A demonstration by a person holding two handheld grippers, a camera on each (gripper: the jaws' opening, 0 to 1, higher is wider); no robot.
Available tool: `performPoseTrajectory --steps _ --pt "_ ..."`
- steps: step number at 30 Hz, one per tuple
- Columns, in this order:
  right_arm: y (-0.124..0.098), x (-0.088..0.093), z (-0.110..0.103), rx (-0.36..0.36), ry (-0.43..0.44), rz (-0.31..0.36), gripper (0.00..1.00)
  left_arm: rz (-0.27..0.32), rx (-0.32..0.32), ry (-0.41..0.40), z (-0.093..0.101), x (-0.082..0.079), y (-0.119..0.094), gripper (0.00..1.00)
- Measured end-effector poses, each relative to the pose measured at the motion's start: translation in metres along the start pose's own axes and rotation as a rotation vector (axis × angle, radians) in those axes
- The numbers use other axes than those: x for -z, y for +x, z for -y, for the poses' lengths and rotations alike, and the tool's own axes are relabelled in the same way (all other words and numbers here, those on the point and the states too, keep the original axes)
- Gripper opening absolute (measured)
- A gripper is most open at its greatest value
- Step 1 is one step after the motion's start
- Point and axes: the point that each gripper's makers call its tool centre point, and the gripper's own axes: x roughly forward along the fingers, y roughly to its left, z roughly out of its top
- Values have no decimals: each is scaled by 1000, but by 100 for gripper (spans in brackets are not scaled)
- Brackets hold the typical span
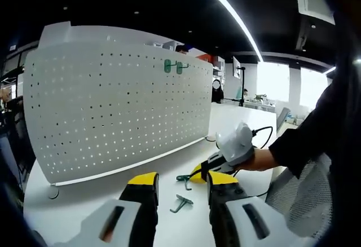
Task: Insert the hook assembly into the mounting plate slot until the hook locks in place.
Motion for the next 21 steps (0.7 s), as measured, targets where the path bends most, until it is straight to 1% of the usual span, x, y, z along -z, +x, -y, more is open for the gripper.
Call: performPoseTrajectory --steps 7,17,21 --pt "-2 -4 1 5 -18 15 0 -3 2 4 1 1 0 35" --pt "-5 -8 3 18 -30 26 0 -3 10 1 2 0 1 34" --pt "-7 -13 6 31 -38 42 0 -7 14 2 3 1 2 34"
